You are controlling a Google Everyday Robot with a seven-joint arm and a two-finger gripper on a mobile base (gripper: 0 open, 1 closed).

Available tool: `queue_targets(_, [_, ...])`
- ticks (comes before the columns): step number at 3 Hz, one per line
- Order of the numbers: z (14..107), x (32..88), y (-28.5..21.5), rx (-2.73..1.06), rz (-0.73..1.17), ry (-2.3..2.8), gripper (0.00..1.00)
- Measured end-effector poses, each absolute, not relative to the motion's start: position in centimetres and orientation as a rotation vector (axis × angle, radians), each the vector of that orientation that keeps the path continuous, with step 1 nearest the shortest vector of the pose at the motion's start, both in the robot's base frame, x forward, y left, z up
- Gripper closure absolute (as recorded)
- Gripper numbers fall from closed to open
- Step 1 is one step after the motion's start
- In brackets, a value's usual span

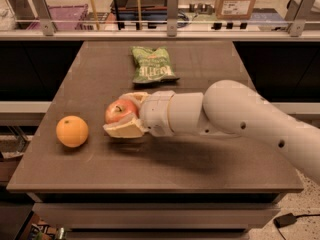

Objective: Move apple near orange

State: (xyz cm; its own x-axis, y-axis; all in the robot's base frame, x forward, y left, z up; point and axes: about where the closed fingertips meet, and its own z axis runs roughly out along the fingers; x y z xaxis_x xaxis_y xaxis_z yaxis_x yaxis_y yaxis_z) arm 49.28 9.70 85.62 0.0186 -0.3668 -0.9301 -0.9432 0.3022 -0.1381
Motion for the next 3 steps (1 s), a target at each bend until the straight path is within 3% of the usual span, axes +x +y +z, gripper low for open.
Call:
queue_targets(2, [84.3, 46.3, 10.3, -1.163, 0.679, 1.546, 1.00])
queue_targets(3, [83.5, 46.3, 9.2, -1.112, 0.690, 1.558, 0.90])
